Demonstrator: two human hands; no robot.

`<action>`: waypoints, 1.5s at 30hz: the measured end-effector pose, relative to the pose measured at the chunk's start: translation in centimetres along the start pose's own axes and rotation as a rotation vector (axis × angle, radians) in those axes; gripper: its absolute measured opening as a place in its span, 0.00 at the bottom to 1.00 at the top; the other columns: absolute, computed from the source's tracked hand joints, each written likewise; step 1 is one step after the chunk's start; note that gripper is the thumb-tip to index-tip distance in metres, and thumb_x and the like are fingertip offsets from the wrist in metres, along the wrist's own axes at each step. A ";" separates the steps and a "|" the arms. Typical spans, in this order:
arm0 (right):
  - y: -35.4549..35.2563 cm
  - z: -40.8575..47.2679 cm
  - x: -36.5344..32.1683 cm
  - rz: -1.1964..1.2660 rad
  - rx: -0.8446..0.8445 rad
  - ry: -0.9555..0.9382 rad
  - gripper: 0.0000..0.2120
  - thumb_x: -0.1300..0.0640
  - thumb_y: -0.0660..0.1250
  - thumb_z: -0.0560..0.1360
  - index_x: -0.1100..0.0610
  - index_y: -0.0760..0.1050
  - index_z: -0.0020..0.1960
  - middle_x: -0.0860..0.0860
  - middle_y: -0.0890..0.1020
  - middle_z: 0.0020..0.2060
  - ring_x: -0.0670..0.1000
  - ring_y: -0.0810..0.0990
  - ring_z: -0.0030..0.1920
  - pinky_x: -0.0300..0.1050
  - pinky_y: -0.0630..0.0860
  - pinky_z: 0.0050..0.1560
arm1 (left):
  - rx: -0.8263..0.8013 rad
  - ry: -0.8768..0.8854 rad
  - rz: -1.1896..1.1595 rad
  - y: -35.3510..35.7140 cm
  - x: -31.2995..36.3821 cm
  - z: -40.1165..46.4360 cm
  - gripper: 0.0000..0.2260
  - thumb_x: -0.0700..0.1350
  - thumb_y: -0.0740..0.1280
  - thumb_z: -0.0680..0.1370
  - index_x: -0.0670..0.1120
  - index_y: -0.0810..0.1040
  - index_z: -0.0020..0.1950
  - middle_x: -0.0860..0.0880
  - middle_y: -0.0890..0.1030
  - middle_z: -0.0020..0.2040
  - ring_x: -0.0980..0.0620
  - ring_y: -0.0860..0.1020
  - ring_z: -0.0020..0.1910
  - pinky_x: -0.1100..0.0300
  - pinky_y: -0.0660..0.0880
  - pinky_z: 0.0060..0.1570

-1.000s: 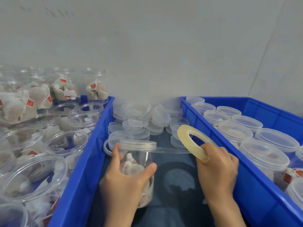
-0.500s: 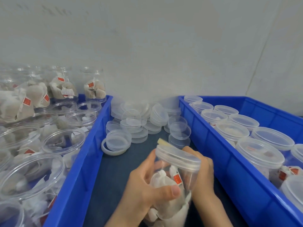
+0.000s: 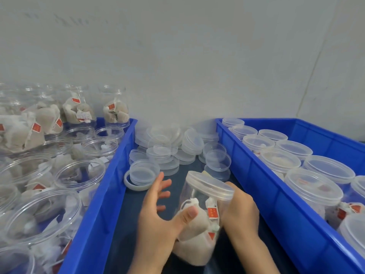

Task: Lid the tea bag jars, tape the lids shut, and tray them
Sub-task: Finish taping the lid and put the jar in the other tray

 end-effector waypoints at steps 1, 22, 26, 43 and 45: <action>0.1 0.0 -0.2 -0.049 -0.002 -0.002 0.08 0.49 0.61 0.73 0.53 0.72 0.40 0.48 0.79 0.35 0.54 0.77 0.39 0.50 0.76 0.41 | 0.043 0.057 0.020 0.0 0.1 -0.1 0.35 0.63 0.76 0.62 0.63 0.66 0.66 0.67 0.76 0.57 0.68 0.73 0.57 0.67 0.71 0.52; -1.2 -0.4 -1.5 0.012 0.079 -0.337 0.05 0.52 0.76 0.66 0.47 0.80 0.39 0.42 0.78 0.30 0.46 0.75 0.33 0.44 0.71 0.35 | 0.352 -0.102 0.172 -1.1 -0.8 0.3 0.48 0.58 0.77 0.54 0.57 0.63 0.72 0.54 0.77 0.61 0.52 0.76 0.59 0.51 0.72 0.60; -2.1 -0.4 -1.2 -0.115 0.247 -0.379 0.11 0.61 0.79 0.62 0.54 0.76 0.33 0.44 0.73 0.26 0.48 0.69 0.29 0.46 0.66 0.38 | 0.370 -0.101 0.258 -1.0 -0.4 0.3 0.49 0.57 0.78 0.55 0.56 0.62 0.73 0.52 0.76 0.63 0.50 0.75 0.60 0.53 0.72 0.58; -2.0 -0.4 -0.8 -0.197 0.355 -0.346 0.13 0.68 0.78 0.62 0.57 0.75 0.34 0.47 0.74 0.27 0.52 0.73 0.30 0.49 0.68 0.39 | 0.292 -0.114 0.033 -0.3 -0.1 -0.1 0.50 0.54 0.80 0.53 0.58 0.64 0.72 0.60 0.77 0.58 0.58 0.77 0.54 0.63 0.71 0.53; -1.5 -0.4 -0.8 -0.206 0.289 -0.316 0.12 0.66 0.77 0.64 0.55 0.75 0.34 0.47 0.73 0.27 0.51 0.72 0.30 0.48 0.67 0.40 | 0.255 -0.111 -0.029 -0.3 0.0 -0.2 0.48 0.54 0.81 0.53 0.59 0.66 0.71 0.61 0.78 0.56 0.59 0.77 0.55 0.60 0.73 0.56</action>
Point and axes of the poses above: each hand's wrist, its own z-axis towards the middle knuckle, its own y-axis out of the palm, x = y × z, the point moved 3 cm from there along z, towards the middle knuckle
